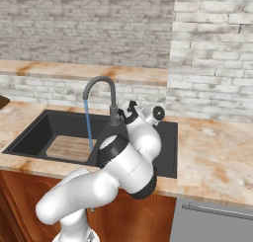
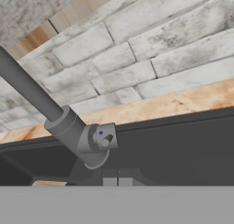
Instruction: Turn on the sink faucet with hot water and rinse the cutting board for ten seconds, then turn off the faucet. Push the cutting board to reach the water if necessary.
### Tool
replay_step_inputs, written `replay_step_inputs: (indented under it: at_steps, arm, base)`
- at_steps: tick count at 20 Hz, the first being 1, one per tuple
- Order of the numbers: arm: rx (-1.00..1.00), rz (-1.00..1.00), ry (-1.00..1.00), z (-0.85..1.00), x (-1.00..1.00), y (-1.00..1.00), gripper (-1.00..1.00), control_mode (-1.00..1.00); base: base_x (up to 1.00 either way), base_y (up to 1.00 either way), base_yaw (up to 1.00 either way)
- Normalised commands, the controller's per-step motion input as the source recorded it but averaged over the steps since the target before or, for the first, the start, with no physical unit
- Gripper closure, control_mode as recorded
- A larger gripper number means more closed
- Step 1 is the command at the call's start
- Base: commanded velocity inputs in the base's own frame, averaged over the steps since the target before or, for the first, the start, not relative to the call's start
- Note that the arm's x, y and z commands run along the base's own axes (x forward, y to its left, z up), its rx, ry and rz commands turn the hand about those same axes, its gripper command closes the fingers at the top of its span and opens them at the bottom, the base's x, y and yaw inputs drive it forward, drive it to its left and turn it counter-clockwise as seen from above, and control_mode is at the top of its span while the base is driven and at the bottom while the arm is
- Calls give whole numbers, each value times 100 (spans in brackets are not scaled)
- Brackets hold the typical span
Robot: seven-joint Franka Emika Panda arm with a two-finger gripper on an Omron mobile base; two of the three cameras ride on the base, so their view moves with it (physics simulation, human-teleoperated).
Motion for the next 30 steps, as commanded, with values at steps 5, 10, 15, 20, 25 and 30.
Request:
replay_step_inputs:
  at_steps: [5, 10, 15, 20, 25, 30]
  arm:
    - [0, 0, 0, 0, 0, 0, 100, -100]
    - [0, 0, 0, 0, 0, 0, 100, -100]
    - [0, 0, 0, 0, 0, 0, 100, -100]
    - [0, 0, 0, 0, 0, 0, 100, -100]
    - [0, 0, 0, 0, 0, 0, 100, -100]
    - [0, 0, 0, 0, 0, 0, 100, -100]
  base:
    - [0, 0, 0]
    - [0, 0, 0]
    - [0, 0, 0]
    - [0, 0, 0]
    - [0, 0, 0]
    - [0, 0, 0]
